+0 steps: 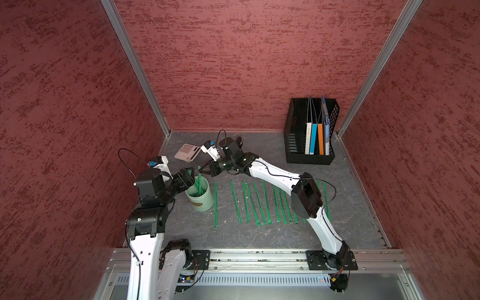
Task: Take the straws out of the storage container
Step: Pick up the straw from the container.
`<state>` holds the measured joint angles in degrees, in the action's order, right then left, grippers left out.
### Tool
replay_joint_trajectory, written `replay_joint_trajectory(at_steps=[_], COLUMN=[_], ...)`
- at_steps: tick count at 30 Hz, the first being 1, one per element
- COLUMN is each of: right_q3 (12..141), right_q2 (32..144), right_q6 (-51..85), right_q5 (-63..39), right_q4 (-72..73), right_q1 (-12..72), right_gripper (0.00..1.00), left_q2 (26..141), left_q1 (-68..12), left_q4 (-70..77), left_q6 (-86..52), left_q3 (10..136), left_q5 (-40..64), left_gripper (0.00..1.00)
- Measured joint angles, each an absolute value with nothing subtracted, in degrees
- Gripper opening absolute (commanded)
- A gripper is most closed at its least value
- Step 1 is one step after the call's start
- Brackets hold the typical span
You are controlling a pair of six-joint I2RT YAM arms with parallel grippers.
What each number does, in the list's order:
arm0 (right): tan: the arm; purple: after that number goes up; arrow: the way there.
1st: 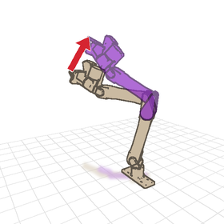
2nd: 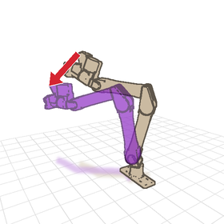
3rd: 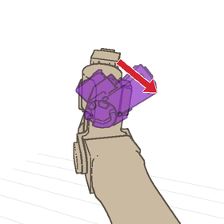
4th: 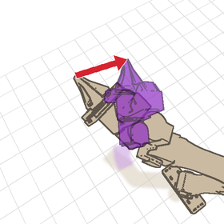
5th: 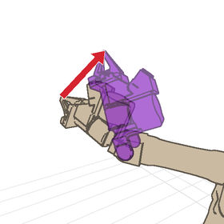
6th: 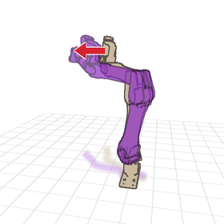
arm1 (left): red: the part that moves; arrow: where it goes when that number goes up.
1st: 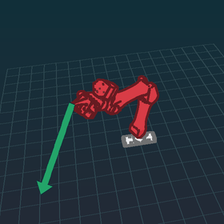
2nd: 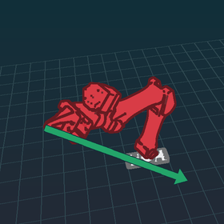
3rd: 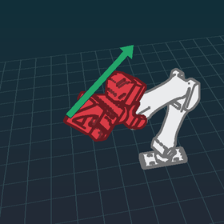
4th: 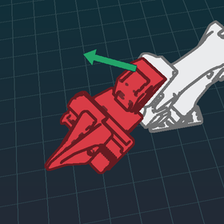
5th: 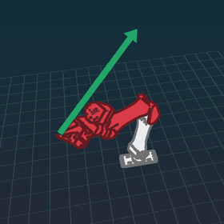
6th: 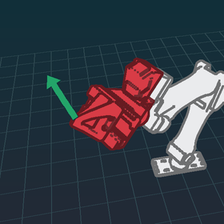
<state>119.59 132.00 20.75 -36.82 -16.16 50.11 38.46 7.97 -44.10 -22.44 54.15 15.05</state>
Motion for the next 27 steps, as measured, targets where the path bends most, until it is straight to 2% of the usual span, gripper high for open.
replay_joint_trajectory(at_steps=[6,18,27], right_q3=[117.8,116.9,119.3], right_q2=[129.0,115.8,108.2], right_q6=[20.7,19.0,16.1], right_q5=[-36.6,-35.7,-38.8], right_q4=[-16.1,-17.0,-27.8], right_q1=[50.1,49.7,45.1], right_gripper=[0.01,0.0,0.0], left_q2=[38.3,37.0,36.7], left_q1=[8.1,8.4,8.7], left_q4=[-44.1,-44.0,-43.6], left_q6=[-22.5,-22.7,-23.6], left_q3=[54.2,54.0,53.9], left_q5=[15.2,15.4,15.5], left_gripper=[0.81,0.81,0.81])
